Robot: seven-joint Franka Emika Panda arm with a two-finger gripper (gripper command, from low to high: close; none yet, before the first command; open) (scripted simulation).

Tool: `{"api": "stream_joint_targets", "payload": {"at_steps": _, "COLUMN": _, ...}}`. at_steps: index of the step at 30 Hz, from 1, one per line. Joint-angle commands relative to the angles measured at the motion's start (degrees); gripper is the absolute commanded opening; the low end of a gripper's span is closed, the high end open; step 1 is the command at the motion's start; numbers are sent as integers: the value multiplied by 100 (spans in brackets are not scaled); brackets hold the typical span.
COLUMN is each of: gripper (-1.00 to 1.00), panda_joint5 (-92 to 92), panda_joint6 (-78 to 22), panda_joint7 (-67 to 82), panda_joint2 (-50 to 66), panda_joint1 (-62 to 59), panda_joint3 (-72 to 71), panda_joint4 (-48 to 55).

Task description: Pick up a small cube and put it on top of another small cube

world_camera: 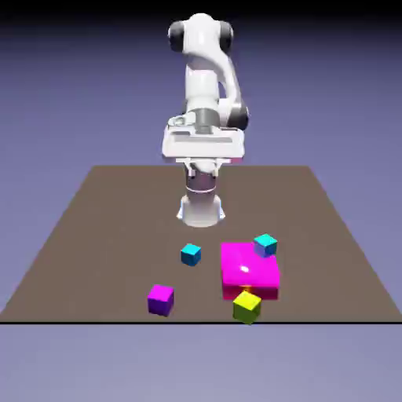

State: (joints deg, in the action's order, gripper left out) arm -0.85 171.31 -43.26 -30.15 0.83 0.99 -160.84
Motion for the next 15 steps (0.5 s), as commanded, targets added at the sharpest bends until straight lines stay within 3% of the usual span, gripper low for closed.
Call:
{"api": "stream_joint_targets", "payload": {"at_steps": 1, "gripper": 0, "panda_joint5": -70, "panda_joint6": -224, "panda_joint7": -66, "panda_joint2": 208, "panda_joint1": 12, "panda_joint3": 82, "panda_joint4": 13}}
{"api": "stream_joint_targets", "payload": {"at_steps": 15, "gripper": 0, "panda_joint5": -1054, "panda_joint6": -3352, "panda_joint7": -994, "panda_joint2": 3115, "panda_joint1": 180, "panda_joint3": 1228, "panda_joint4": 195}}
